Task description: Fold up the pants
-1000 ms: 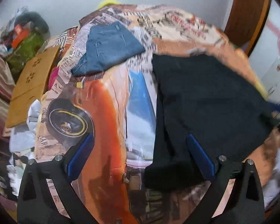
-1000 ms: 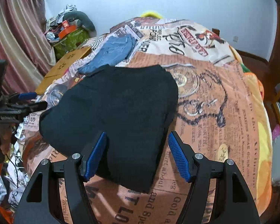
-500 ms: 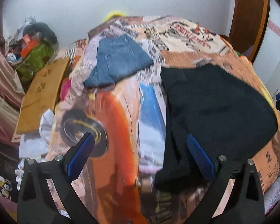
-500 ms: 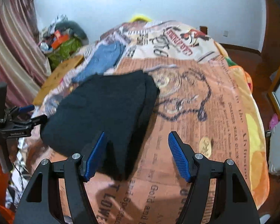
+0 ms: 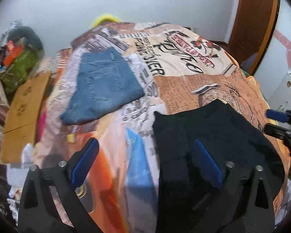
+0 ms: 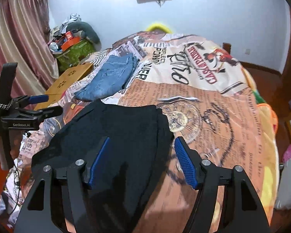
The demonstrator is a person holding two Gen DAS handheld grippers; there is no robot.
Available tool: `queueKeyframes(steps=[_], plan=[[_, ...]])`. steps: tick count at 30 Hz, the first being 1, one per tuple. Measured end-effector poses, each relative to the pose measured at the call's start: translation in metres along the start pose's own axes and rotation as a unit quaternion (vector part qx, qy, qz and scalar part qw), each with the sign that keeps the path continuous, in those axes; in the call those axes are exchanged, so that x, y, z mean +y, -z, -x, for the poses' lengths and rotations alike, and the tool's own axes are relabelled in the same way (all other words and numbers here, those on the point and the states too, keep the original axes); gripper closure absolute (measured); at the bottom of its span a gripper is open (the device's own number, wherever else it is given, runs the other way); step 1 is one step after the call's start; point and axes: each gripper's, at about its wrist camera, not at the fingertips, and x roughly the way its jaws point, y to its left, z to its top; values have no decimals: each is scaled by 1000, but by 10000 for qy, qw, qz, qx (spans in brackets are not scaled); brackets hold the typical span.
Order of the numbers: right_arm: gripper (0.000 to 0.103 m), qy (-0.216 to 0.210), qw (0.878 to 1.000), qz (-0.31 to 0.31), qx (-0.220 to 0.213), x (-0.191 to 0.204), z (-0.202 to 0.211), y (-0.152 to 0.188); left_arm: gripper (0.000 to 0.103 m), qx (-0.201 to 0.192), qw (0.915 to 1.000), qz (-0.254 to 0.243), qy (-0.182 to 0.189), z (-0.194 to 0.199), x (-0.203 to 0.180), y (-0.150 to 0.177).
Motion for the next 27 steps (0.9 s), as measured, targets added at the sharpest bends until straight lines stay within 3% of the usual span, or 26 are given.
queueKeyframes(steps=[4,6,13,15,18,23,27], plan=[[61,-74,9995,58,294,-8,-30,-9,42,453,9978,58,485,-33,-1,-8],[70,-94,9990,58,434,-11,-42,-12,46,579,9965,88,602,-45,-1,-8],[76,-145,9967,83,796,-16,-79,-15,46,659,9945,135,807,-65,-5,-6],[85,-172,9968,180,763,-13,-80,-14,46,666,9945,88,808,-67,-7,-5],[90,-142,9977,321,579,-9,-74,-16,46,663,9946,34,792,-68,-8,-5],[91,-103,9989,417,181,-4,-52,-26,46,633,9956,-118,683,-66,-14,-5],[91,73,9977,527,412,-4,-66,-22,45,641,9958,-143,636,-68,-15,-4]])
